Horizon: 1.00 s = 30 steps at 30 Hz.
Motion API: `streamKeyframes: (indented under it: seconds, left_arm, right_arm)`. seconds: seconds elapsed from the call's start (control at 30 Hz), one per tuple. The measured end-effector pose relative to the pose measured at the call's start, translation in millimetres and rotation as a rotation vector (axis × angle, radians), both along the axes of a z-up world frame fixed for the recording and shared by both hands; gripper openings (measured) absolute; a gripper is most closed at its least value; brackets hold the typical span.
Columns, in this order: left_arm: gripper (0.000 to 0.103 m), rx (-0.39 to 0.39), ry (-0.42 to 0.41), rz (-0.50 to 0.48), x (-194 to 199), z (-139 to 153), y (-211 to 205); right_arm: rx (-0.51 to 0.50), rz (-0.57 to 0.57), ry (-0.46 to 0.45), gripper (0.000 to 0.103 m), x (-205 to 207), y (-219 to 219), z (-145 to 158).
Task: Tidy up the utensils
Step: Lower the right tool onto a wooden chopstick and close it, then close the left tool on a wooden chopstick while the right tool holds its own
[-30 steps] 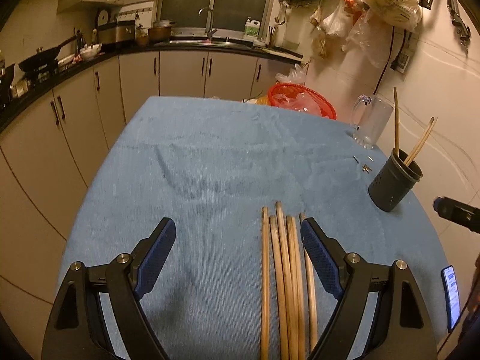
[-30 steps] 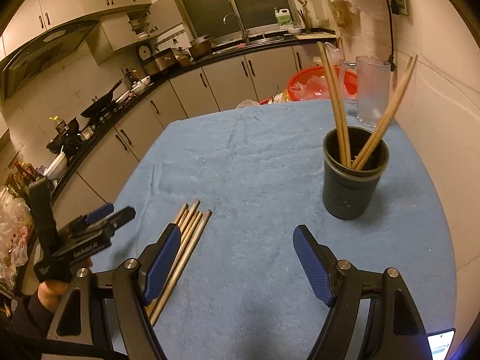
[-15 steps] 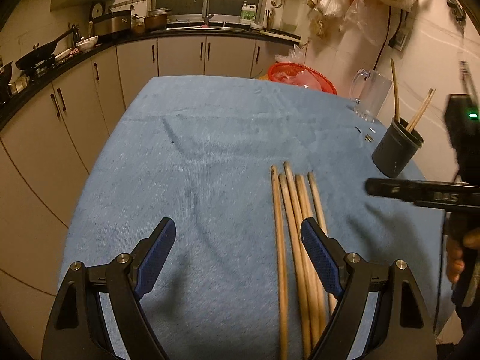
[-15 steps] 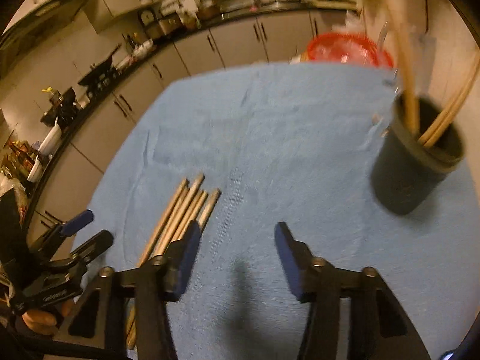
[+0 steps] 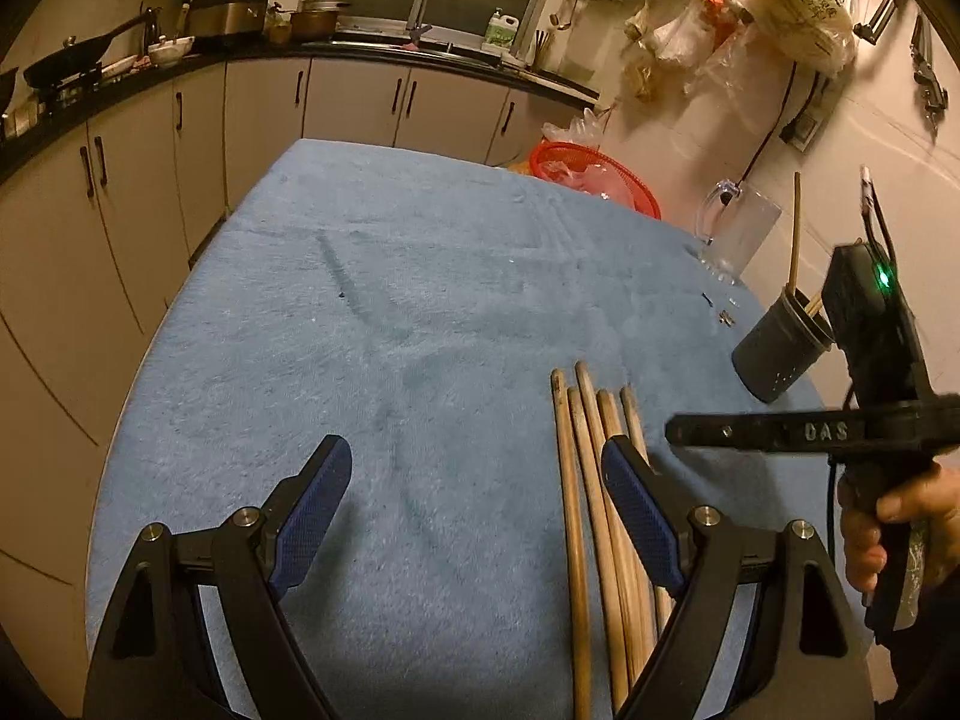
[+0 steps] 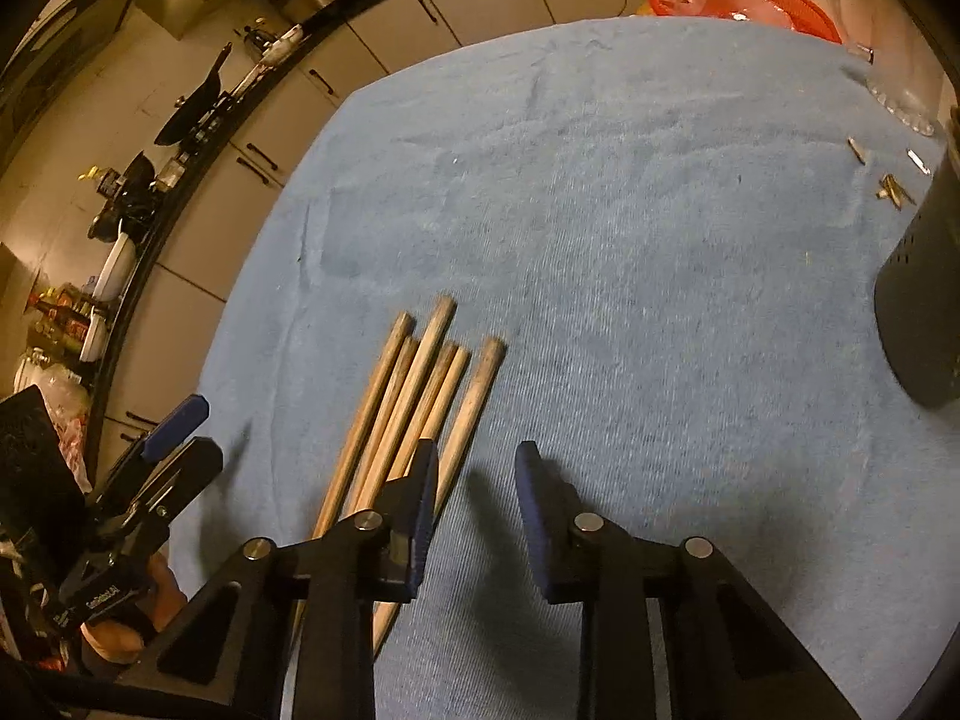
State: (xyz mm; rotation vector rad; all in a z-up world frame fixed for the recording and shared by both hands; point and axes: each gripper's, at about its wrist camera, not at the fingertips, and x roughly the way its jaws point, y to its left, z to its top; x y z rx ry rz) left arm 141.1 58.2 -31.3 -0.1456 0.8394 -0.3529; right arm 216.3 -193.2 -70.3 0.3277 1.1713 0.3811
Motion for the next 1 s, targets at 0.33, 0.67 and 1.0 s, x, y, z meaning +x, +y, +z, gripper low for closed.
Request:
streamKeyframes:
  seconds: [0.33,0.67,1.0]
  left_arm:
    - [0.084,0.074,0.012,-0.078,13.8,-0.5,-25.8]
    - [0.072,0.180,0.077,-0.123,43.2,-16.2,-60.3]
    - [0.060,0.236,0.128,-0.089,52.6,-30.0,-61.3]
  right_arm:
    - [-0.104,-0.022,0.022,0.010,37.4,20.1,-4.1]
    - [-0.149,-0.038,0.014,0.008,17.8,-21.8,-6.3]
    - [-0.135,-0.030,-0.007,0.008,14.1,-24.9,-7.0]
